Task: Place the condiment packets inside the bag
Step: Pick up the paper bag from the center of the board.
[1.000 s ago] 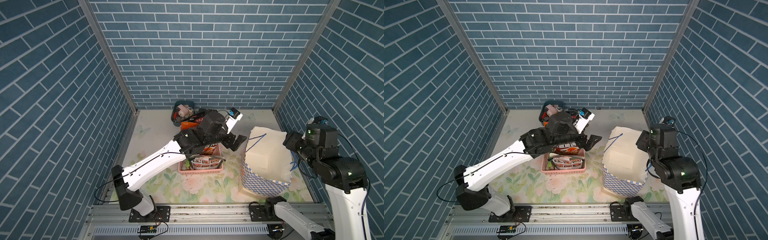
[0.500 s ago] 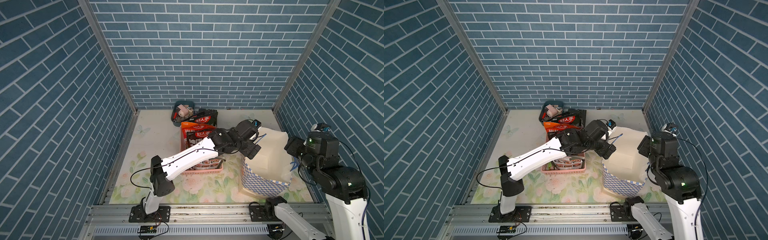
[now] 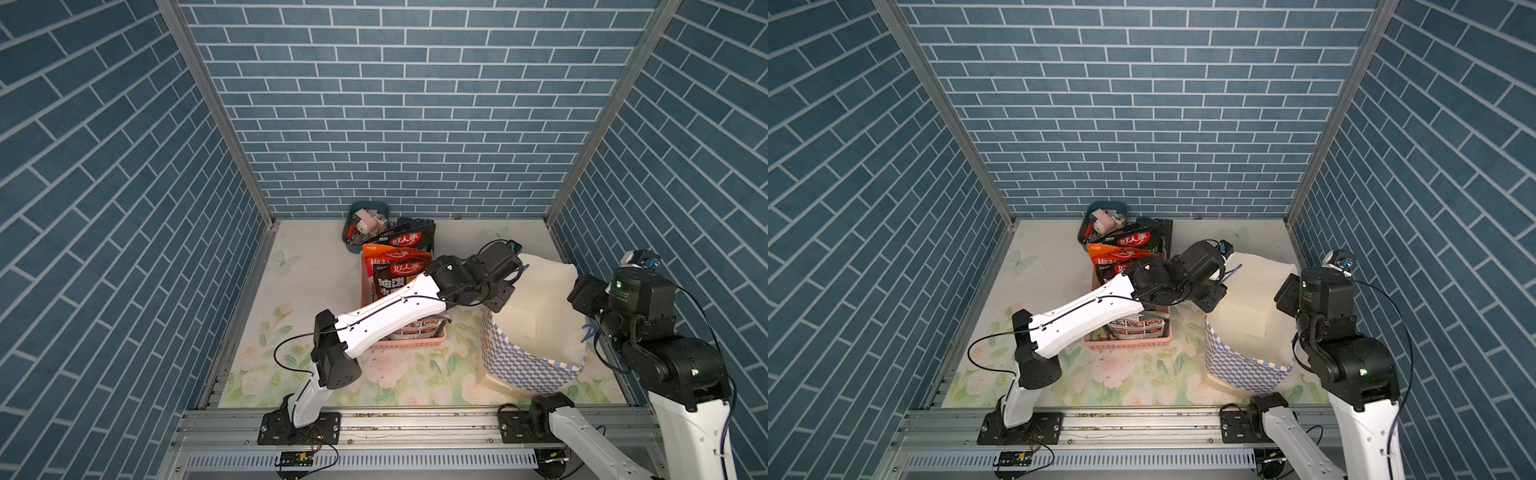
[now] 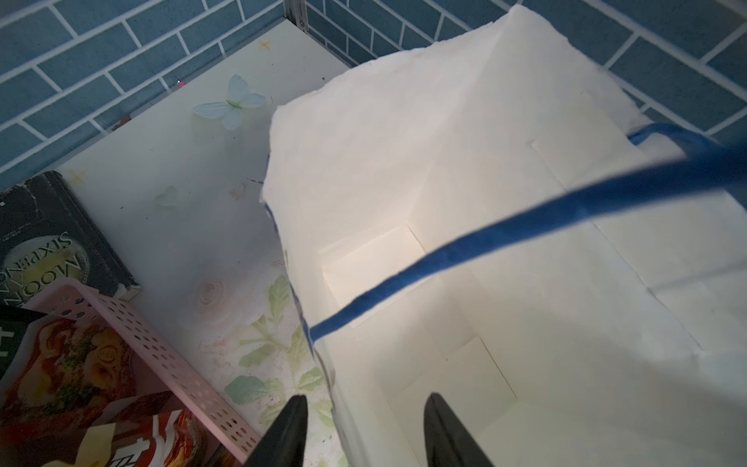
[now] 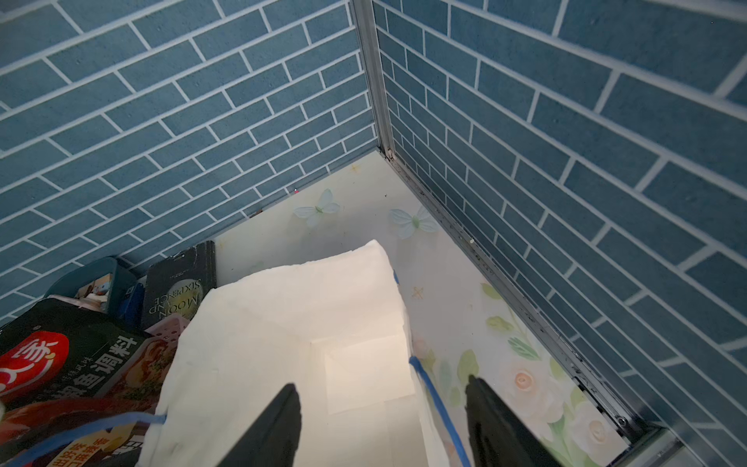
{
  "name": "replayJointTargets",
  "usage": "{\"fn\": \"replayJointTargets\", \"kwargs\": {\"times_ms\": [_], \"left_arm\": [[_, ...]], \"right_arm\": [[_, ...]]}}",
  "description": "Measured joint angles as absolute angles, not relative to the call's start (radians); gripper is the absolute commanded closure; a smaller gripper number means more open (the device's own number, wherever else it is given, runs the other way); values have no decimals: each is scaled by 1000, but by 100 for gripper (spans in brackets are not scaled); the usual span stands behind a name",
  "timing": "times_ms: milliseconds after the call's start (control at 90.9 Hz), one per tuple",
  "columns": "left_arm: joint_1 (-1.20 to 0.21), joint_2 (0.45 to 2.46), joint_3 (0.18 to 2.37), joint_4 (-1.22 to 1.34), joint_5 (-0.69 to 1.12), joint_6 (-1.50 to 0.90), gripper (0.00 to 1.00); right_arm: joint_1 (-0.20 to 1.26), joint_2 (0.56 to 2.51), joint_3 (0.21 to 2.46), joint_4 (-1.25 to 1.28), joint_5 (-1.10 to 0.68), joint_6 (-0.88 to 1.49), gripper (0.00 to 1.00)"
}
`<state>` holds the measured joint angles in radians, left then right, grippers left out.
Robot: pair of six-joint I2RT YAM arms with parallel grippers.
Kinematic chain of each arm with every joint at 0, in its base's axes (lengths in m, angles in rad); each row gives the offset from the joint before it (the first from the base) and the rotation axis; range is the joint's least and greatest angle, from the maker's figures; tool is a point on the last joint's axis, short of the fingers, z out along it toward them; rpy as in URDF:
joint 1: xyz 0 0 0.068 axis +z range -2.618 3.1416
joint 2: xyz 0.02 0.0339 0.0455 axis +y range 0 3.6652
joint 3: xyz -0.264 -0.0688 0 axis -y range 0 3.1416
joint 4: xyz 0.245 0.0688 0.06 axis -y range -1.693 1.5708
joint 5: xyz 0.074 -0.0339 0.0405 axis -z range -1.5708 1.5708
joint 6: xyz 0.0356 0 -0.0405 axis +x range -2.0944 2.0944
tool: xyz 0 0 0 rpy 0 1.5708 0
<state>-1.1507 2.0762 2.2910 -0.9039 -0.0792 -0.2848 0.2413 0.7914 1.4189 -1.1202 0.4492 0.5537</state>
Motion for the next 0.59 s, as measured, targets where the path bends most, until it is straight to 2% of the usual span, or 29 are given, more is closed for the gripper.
{"fn": "replayJointTargets", "kwargs": {"times_ms": [132,198,363,594], "left_arm": [[-1150,2087,2310,-920,-85,-288,50],[-1149,2100,2317,-926,-85,-290,54],[-1148,2129,2319,-934,-82,-298,69],[-1145,2129,2323,-938,-87,-303,98]], "right_arm": [[241,791,1417,-1113,449,554,33],[241,788,1416,-1112,449,554,33],[241,775,1413,-1108,449,554,33],[241,764,1406,-1106,449,554,34]]}}
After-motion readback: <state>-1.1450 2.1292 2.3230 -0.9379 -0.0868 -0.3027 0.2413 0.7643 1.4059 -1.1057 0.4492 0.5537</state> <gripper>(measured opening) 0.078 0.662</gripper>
